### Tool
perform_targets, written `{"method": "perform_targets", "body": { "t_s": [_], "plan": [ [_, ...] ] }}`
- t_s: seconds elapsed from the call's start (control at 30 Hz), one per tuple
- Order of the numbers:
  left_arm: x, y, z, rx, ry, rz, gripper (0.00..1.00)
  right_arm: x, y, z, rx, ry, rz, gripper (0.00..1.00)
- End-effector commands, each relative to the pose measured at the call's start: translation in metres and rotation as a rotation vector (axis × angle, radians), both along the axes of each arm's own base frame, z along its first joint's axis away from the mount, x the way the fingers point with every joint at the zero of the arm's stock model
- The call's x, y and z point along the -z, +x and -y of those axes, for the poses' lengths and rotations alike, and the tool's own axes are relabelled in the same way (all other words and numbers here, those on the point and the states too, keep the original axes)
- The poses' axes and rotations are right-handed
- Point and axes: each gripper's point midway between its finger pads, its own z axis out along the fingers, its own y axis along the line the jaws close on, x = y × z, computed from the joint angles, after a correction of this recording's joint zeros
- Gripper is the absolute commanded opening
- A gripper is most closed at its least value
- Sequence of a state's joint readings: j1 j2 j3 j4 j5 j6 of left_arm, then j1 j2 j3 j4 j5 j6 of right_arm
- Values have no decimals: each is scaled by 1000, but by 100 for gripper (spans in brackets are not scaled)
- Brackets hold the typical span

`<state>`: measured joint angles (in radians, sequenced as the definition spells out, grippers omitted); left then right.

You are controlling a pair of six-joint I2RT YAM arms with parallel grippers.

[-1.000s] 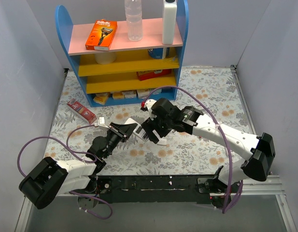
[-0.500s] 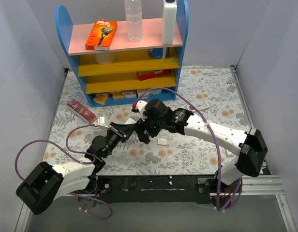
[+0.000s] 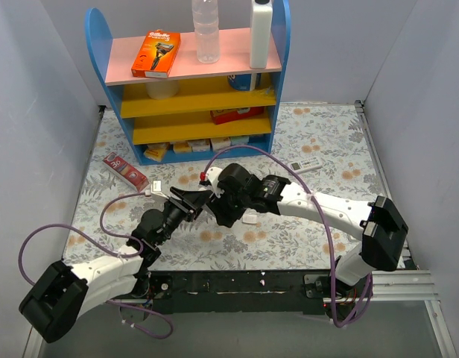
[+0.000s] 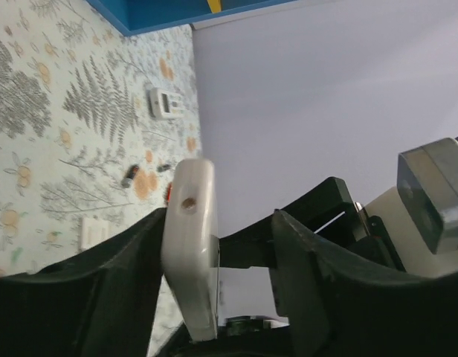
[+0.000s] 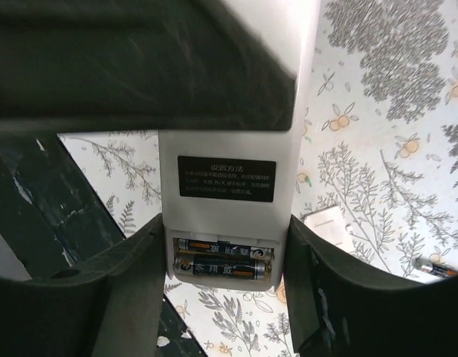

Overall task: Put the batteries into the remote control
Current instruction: Place the remote control at the center of the board.

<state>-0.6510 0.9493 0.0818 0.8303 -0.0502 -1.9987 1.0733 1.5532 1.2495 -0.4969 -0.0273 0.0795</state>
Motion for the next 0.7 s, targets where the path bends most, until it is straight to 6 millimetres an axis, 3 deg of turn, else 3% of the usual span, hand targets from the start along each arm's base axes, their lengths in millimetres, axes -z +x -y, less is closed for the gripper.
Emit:
{"method": "perform_targets", "body": {
  "t_s": [0.0,0.03,0.07,0.1,0.13,0.17,0.2,0.23,0.3,0.33,0.43,0.53,0.67],
  "plan": [
    [-19,1,-4,-23,3,17,66,0,-7,4,-27,12,8,12],
    [-8,3,-8,-43,56,-15,72,4,-7,4,-34,5,6,12],
    [-25,4,-11,-58,58,28,79,11,-9,7,-39,-13,1,12],
    [-27,5,-15,-73,112,57,88,16,-9,9,-44,-22,-1,12],
    [-13,8,-23,-111,192,18,93,21,-10,9,-48,-27,-3,12],
    [-16,8,-28,-131,228,26,97,26,-9,7,-51,-18,0,12],
    [-37,9,-36,-168,234,60,98,35,-14,8,-72,-23,-21,12],
    [-18,10,-50,-215,341,6,98,45,-15,9,-79,-42,-31,12],
    [-36,7,-64,-255,386,27,98,58,-16,8,-101,-59,-37,12],
    [-29,4,-70,-255,459,20,98,67,-16,8,-105,-84,-50,12],
    [-38,-1,-83,-277,536,52,98,84,-14,11,-119,-131,-47,13],
    [-34,-4,-100,-337,580,22,98,96,-12,12,-120,-161,-50,13],
    [-42,-6,-107,-354,619,66,98,106,-16,7,-136,-155,-74,14]
  ]
}}
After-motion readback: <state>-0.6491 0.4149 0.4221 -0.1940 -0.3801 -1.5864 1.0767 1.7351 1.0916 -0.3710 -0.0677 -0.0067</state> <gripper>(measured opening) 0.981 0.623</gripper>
